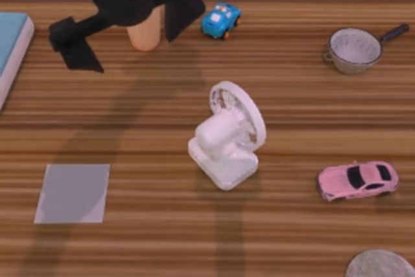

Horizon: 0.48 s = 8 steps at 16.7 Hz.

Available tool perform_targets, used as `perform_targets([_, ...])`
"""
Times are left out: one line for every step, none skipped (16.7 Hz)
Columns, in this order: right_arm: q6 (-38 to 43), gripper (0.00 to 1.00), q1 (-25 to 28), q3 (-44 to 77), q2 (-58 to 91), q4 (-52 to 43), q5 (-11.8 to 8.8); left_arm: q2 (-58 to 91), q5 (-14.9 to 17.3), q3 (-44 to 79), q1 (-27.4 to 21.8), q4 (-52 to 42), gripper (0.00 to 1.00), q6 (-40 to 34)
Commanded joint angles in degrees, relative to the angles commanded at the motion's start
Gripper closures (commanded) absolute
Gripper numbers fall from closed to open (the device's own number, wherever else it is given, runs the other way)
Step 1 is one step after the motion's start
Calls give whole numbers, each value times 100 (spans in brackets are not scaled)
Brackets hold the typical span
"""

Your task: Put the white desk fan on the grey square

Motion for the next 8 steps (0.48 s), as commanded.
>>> perform_targets([0,0,0,0,0,0,0,472,-31,593,-158,-307,0,-280])
perform_targets([0,0,0,0,0,0,0,915,-60,1167,-309,-590,0,-546])
perform_targets([0,0,0,0,0,0,0,1337,-87,1725,-455,-856,0,-802])
perform_targets([0,0,0,0,0,0,0,1737,-112,2264,-595,-1106,0,-1048])
perform_targets([0,0,0,0,0,0,0,2099,-134,2766,-723,-1326,0,-1273])
perform_targets([0,0,0,0,0,0,0,2432,-154,3238,-843,-1526,0,-1483])
perform_targets([0,0,0,0,0,0,0,2739,-172,3679,-954,-1707,0,-1678])
perform_targets([0,0,0,0,0,0,0,3010,-187,4076,-1053,-1863,0,-1852])
